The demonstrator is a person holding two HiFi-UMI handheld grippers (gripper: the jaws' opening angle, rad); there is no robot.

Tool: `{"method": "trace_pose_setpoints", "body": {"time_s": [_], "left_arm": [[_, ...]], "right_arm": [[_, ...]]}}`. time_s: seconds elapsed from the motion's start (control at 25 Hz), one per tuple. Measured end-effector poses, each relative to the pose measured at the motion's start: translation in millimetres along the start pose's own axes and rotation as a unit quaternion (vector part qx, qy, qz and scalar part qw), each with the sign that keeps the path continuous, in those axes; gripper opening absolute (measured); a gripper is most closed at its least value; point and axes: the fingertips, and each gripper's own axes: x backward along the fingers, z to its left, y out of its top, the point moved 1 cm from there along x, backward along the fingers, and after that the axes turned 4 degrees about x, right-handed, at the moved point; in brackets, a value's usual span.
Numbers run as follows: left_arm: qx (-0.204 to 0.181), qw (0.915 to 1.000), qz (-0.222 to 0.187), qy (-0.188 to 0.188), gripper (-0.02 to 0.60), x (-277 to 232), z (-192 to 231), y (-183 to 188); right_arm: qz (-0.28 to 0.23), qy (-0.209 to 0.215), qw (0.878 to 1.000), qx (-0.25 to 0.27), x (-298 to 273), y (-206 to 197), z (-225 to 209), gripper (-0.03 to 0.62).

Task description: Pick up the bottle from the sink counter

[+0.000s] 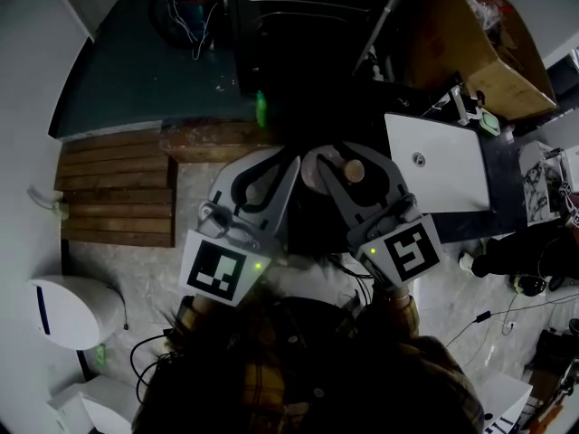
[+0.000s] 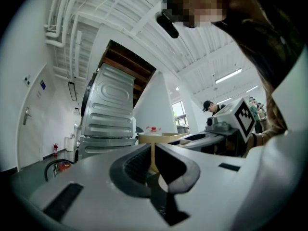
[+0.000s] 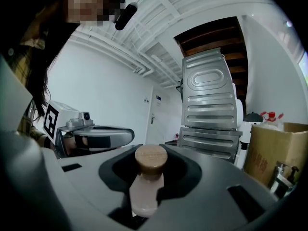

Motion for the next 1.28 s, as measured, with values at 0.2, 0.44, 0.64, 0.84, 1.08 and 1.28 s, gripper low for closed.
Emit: {"method": "trace_pose_setpoints", "body": {"time_s": [0.2, 0.44, 0.64, 0.84, 1.08, 1.28], "left_arm": [[0.002, 1.0, -0.001, 0.005, 0.035, 3, 6, 0], [0.001, 1.0, -0.001, 0.008, 0.035, 4, 11, -1], [0.003, 0.9999, 0.001, 0.01, 0.035, 3, 10, -3], [0.002, 0.9999, 0.002, 0.011, 0.035, 2, 6, -5], [0.0, 1.0, 0.002, 0.007, 0.035, -5, 0, -4], [-0.003, 1.0, 0.0, 0.003, 0.035, -12, -6, -3]], "right_arm": [[0.003, 0.006, 1.0, 0.003, -7, 1, 2, 0.115], [-0.005, 0.011, 1.0, 0.001, -12, 6, 6, 0.114], [-0.002, 0.011, 1.0, -0.003, -9, 4, 5, 0.114], [-0.004, 0.007, 1.0, -0.005, -2, 2, 1, 0.114], [-0.003, 0.005, 1.0, -0.003, 3, 1, -6, 0.114], [-0.001, 0.002, 1.0, -0.002, 8, -1, -12, 0.114]]}}
